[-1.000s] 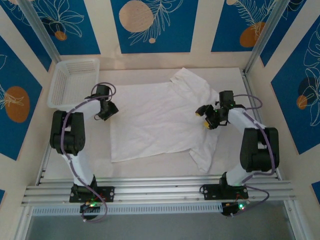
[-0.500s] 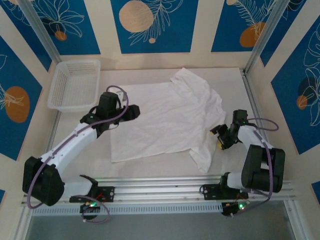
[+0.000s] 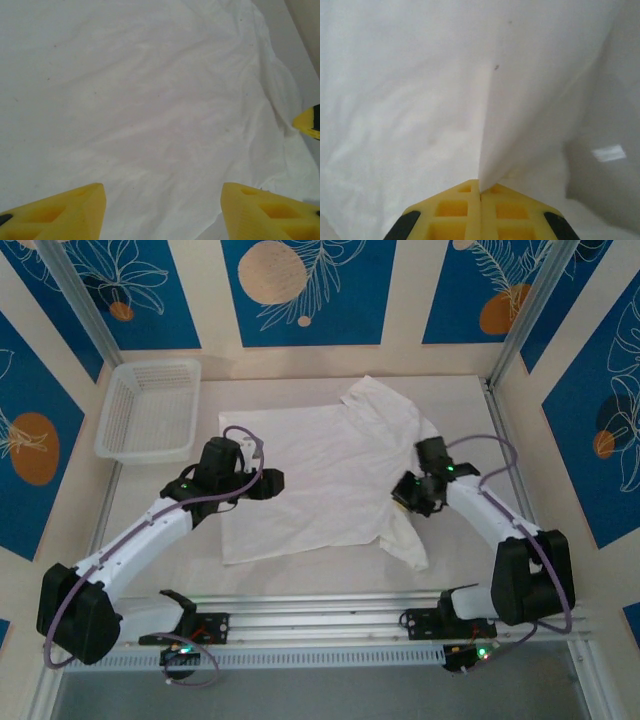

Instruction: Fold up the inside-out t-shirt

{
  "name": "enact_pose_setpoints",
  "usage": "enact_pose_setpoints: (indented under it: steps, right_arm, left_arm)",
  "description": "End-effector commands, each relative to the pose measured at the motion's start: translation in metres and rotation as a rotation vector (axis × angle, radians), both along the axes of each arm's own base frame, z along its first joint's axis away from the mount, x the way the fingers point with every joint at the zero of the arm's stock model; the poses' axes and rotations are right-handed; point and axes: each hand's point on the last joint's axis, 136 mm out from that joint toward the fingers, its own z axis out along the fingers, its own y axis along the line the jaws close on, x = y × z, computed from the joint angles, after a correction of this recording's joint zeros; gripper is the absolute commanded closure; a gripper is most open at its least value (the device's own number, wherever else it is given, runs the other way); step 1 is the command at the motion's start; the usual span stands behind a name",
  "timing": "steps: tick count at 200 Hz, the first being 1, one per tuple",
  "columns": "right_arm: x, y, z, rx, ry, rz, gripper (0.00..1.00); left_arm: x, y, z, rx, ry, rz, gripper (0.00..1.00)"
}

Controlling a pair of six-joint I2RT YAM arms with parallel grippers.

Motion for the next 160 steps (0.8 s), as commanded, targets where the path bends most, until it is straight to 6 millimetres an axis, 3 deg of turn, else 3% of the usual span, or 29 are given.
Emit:
enact_pose_setpoints:
  steps: [1,18,40,54,71,92,105,145,160]
  right_arm:
    - [-0.012,0.02,-0.03,-0.17,0.138,0.02,0.86]
    - [-0.002,0.052,-0.035,-0.179,0.178,0.107,0.7]
    - [0.009,0.059,-0.008,-0.185,0.094,0.156,0.5]
    - [0.009,0.046,0.01,-0.139,0.038,0.135,0.46]
    - [-0.002,0.012,0.016,-0.079,0.012,0.026,0.45]
    - [-0.033,-0.045,-0.004,-0.009,0.058,-0.206,0.45]
    - [-0.05,-0.069,-0.022,0.063,0.091,-0.317,0.45]
    - [-0.064,-0.076,-0.057,0.222,0.17,-0.355,0.43]
    - [-0.059,-0.072,-0.061,0.268,0.169,-0.354,0.52]
  left_arm:
    - [0.001,0.001,-0.004,0.025,0.001,0.01,0.38]
    - [0.001,-0.003,-0.008,0.015,0.02,0.006,0.38]
    - [-0.004,-0.01,-0.014,0.001,0.043,-0.025,0.38]
    - [-0.007,-0.012,-0.019,0.003,0.056,-0.036,0.37]
    - [-0.008,-0.014,-0.025,0.008,0.071,-0.046,0.38]
    - [-0.006,-0.018,-0.025,0.0,0.066,-0.055,0.37]
    - [-0.005,-0.02,-0.023,-0.007,0.06,-0.056,0.37]
    - [-0.002,-0.025,-0.023,-0.011,0.064,-0.065,0.37]
    - [-0.003,-0.024,-0.024,-0.005,0.065,-0.065,0.37]
